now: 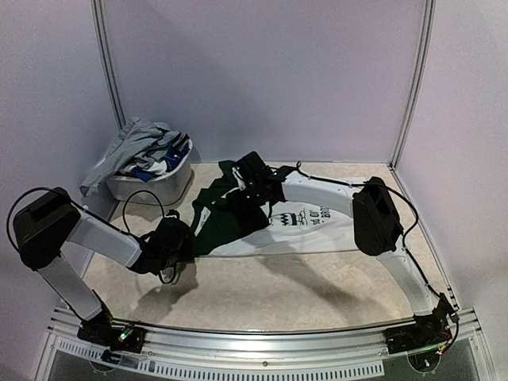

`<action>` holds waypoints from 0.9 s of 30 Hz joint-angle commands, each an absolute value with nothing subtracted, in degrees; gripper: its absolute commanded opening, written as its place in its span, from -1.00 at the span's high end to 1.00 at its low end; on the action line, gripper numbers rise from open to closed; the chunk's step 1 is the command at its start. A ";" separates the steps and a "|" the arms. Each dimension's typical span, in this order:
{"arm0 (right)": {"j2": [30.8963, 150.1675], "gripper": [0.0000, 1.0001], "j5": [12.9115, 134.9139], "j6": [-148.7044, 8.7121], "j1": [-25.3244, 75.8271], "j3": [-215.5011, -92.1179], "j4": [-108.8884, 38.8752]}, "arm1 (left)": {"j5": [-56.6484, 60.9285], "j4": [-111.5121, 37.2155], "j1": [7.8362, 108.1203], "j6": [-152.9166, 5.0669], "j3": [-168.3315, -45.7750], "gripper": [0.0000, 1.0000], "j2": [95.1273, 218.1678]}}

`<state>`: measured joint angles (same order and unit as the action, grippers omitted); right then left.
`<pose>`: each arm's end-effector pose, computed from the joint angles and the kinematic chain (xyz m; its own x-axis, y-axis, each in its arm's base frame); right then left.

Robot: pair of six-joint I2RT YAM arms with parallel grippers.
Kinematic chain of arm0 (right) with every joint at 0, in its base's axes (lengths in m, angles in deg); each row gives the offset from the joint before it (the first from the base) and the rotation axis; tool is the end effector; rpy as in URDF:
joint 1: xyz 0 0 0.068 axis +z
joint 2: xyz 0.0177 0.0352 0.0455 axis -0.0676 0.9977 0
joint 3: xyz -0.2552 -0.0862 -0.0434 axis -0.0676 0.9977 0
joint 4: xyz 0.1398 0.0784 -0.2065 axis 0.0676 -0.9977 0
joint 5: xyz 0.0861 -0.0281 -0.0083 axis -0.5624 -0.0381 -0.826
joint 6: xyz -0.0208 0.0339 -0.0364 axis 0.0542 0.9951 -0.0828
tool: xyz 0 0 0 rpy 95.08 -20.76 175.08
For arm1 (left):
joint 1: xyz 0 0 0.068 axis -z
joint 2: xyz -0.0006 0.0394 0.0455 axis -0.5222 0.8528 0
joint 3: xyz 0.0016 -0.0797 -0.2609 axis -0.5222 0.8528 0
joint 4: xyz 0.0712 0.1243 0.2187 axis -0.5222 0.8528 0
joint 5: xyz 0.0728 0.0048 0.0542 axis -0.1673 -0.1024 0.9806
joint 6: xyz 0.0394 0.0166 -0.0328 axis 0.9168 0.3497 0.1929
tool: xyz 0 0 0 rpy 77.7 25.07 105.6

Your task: Fold and stack the mixed laundry pile

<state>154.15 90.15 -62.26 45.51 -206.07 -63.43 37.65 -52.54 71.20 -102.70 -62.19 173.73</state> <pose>0.3708 0.4243 0.1744 -0.6235 -0.3453 -0.7015 -0.5435 0.8364 0.0714 0.2104 -0.1536 0.1020 -0.6478 -0.2102 -0.7322 -0.1161 0.9772 -0.1778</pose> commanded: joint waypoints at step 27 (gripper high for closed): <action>154.74 0.27 80.19 -56.42 34.03 -210.10 -60.12 | 38.66 -46.28 70.85 -101.13 -61.70 0.89 166.93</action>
<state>156.43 80.54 -55.66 34.45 -207.84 -58.57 37.71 -50.97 71.20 -102.57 -61.93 172.02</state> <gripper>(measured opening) 0.355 0.011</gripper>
